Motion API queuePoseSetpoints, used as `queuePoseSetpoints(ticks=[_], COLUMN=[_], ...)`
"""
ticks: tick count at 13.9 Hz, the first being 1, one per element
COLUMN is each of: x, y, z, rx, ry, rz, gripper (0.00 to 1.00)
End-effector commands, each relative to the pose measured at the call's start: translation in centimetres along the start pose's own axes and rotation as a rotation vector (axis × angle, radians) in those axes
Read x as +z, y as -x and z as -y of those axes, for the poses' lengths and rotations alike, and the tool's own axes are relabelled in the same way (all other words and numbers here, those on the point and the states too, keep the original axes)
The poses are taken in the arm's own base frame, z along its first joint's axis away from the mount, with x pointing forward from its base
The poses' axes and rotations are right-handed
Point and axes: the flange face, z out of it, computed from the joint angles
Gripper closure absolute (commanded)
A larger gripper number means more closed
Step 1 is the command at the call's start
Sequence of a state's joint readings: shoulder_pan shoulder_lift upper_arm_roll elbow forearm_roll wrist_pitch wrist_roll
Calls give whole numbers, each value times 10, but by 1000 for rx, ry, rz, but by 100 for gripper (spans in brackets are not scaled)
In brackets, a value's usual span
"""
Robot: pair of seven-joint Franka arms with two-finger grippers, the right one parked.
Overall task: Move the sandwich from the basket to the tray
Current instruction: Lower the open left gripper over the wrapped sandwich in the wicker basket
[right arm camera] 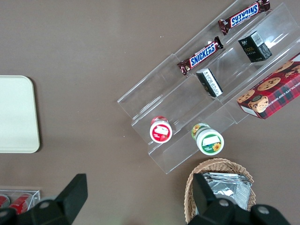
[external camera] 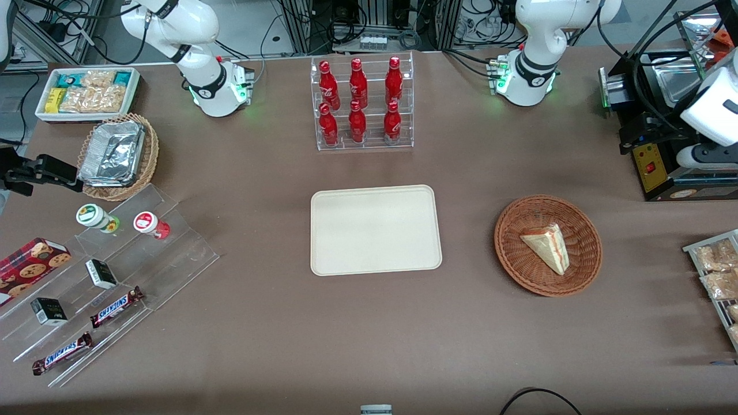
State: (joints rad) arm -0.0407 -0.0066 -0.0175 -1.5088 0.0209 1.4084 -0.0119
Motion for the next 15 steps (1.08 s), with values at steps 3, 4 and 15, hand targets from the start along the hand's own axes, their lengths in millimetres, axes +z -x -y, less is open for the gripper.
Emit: queuePoseSetpoints(ticks=[3, 4, 15], x=[9, 22, 208], y=[-14, -23, -42], z=[2, 1, -27], rx=[17, 7, -538], ry=[11, 10, 50], rz=[-5, 4, -112], gripper=[0, 0, 0])
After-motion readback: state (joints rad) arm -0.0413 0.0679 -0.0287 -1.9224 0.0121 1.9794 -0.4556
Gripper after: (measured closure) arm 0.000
